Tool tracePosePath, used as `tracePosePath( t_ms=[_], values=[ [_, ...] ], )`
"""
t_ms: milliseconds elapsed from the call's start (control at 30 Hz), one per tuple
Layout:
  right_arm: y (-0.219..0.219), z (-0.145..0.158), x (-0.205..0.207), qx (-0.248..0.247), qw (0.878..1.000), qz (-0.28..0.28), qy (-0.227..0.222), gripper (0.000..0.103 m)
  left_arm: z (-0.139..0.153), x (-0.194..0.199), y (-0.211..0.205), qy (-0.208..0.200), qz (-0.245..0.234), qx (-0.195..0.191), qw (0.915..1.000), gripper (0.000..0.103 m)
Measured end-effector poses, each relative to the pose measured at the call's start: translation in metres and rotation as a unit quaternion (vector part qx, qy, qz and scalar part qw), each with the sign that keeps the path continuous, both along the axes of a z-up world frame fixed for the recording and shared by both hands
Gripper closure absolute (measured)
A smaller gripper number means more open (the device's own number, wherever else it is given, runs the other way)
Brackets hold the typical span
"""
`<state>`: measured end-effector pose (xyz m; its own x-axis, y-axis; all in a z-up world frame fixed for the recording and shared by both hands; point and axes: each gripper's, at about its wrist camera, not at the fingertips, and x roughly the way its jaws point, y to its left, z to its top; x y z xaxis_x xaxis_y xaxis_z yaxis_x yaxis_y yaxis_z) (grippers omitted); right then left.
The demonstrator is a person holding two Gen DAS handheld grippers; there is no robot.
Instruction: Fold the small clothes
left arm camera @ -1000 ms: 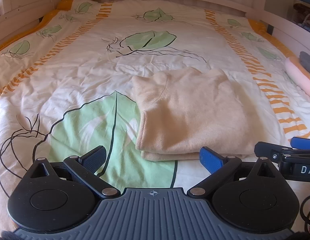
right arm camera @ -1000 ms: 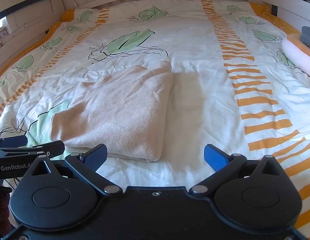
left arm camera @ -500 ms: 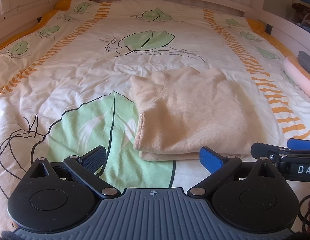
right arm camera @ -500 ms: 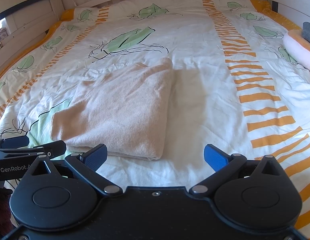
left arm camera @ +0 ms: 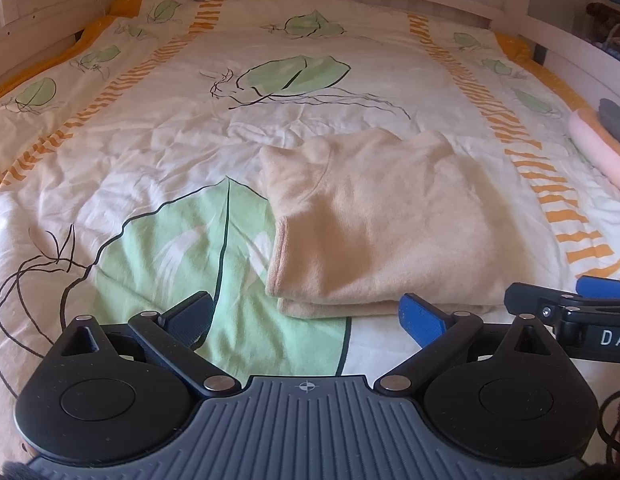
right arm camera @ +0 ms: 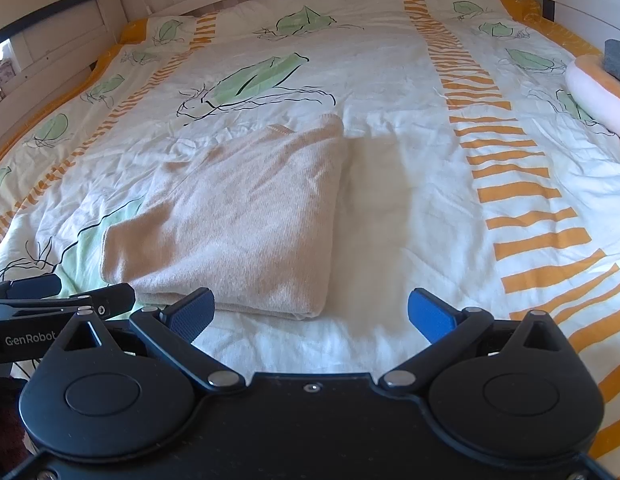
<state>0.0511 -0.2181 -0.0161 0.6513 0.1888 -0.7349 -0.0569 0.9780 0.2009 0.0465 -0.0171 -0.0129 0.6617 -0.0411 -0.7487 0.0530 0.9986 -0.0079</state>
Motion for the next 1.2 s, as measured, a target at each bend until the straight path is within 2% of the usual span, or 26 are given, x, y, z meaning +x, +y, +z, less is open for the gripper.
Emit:
tracePosePath(
  t_ms=[1200],
  values=[
    [0.004,0.0021,0.0041,-0.005,1.0,0.007,0.0,0.001,-0.0014,0.0037,-0.0001,0.007,-0.004,0.001,1.0,0.002]
  ],
)
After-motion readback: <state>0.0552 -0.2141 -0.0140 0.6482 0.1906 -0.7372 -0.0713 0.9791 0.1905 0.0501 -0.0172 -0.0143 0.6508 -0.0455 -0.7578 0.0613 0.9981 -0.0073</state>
